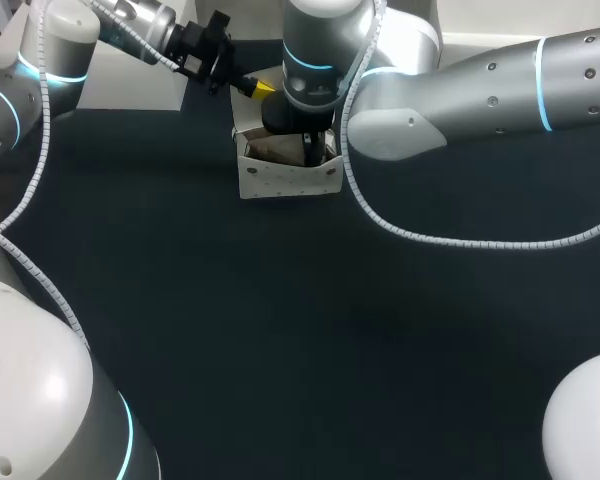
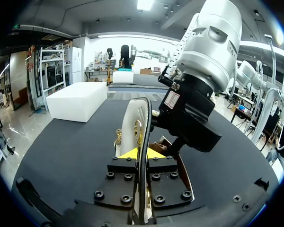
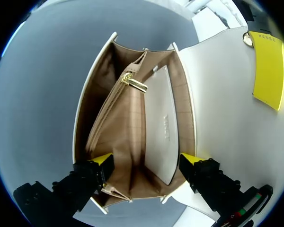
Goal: Pick up the bag, open it, inspect its contents, close it, and place it on the opposite side
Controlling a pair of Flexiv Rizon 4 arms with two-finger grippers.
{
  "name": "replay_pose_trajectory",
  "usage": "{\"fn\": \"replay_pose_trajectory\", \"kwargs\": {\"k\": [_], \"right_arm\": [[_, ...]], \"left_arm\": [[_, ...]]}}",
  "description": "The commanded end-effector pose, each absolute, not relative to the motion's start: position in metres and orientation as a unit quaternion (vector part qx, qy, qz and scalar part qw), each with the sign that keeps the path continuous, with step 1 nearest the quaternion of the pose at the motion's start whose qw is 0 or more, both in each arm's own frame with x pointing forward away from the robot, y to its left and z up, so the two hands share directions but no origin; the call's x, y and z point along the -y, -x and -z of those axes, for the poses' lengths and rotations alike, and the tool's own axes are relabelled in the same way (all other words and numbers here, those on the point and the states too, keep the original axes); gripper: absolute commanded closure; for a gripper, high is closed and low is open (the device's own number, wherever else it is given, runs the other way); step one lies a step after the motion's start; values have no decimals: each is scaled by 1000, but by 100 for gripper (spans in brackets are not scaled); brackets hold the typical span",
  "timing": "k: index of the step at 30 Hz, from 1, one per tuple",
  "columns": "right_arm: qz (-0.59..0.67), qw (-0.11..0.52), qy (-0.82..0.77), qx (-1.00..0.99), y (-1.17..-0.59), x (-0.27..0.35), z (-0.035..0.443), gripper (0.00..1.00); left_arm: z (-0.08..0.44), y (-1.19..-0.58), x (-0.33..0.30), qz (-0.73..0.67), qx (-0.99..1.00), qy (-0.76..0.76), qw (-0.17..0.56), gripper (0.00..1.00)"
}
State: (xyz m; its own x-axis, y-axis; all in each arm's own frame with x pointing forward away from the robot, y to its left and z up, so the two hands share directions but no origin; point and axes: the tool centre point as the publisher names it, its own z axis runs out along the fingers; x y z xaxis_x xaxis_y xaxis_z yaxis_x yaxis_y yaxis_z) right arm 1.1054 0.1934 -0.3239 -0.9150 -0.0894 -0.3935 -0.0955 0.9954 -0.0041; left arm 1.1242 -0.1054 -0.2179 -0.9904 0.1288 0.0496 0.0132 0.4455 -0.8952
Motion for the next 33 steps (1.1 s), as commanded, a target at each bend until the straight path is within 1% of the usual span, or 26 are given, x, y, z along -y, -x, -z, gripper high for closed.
{"fn": "replay_pose_trajectory", "kwargs": {"k": [1,14,15,17,18,19,22,28,33], "right_arm": [[-5,198,47,-979,-1113,-195,329,0],[-8,201,46,-978,-1114,-196,326,0],[-8,205,44,-978,-1114,-196,325,15],[-9,211,41,-977,-1115,-195,321,38],[-8,218,38,-975,-1114,-195,317,44],[-9,223,36,-974,-1114,-194,314,47],[-8,243,26,-970,-1113,-191,303,51],[-4,291,7,-957,-1108,-187,276,53],[-5,322,-8,-947,-1103,-183,260,59]], "left_arm": [[218,-1124,106,-528,846,45,59,100],[218,-1123,108,-527,847,50,59,100],[218,-1123,108,-526,847,50,59,100],[218,-1122,108,-526,847,52,57,100],[218,-1122,108,-523,849,53,53,100],[218,-1121,108,-523,849,54,53,100],[218,-1120,108,-522,850,57,49,100],[221,-1119,109,-516,854,62,40,100],[226,-1121,108,-510,857,66,30,100]]}}
